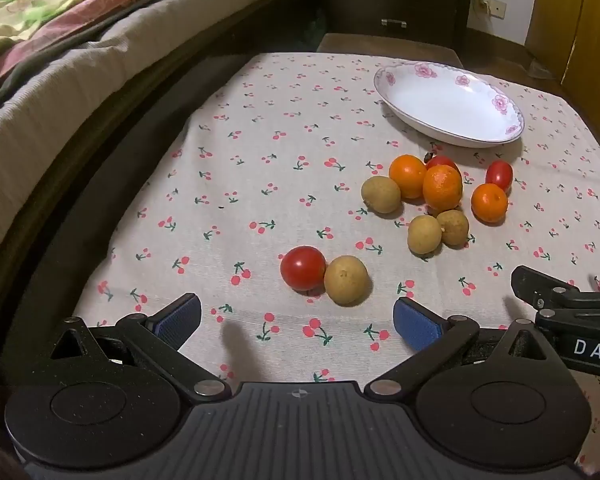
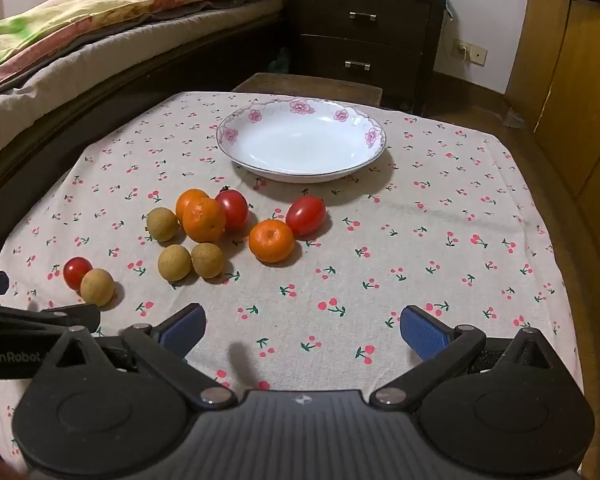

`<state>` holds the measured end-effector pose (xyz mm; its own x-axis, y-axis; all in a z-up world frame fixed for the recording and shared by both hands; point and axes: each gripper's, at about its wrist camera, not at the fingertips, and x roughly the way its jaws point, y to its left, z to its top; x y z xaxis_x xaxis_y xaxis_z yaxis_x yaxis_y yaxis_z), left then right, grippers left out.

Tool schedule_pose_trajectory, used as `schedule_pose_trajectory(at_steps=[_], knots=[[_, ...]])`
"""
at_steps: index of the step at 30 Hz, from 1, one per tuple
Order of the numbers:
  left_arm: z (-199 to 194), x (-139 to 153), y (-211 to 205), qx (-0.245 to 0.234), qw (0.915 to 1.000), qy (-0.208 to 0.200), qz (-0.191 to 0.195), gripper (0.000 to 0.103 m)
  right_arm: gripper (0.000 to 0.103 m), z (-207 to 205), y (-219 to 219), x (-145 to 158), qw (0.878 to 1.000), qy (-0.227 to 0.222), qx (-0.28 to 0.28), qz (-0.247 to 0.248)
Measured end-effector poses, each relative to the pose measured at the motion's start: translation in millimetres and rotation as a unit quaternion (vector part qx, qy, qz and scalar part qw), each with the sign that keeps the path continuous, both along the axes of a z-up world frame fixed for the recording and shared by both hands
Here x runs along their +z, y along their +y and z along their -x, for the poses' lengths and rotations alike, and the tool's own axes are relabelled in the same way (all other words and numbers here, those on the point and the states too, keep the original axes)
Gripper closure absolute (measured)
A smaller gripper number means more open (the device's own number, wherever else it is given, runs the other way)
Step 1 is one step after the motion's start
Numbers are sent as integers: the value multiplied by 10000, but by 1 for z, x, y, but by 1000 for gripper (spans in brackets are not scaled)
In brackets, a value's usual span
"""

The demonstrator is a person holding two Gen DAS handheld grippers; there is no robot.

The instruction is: Organize fruits

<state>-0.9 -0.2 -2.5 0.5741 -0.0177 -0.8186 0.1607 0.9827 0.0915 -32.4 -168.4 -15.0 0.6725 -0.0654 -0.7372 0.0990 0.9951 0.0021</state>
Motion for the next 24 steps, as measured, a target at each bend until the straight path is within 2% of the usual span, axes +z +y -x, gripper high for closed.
schedule_pose_trajectory(at_steps=[13,24], knots=[[0,0,1,12,10000,0,37,0,0,0,0,-1,10000,11,18,-48],[-7,-1,23,185,9986,56,495,0,3,-8,4,-5,9994,160,187,-231]])
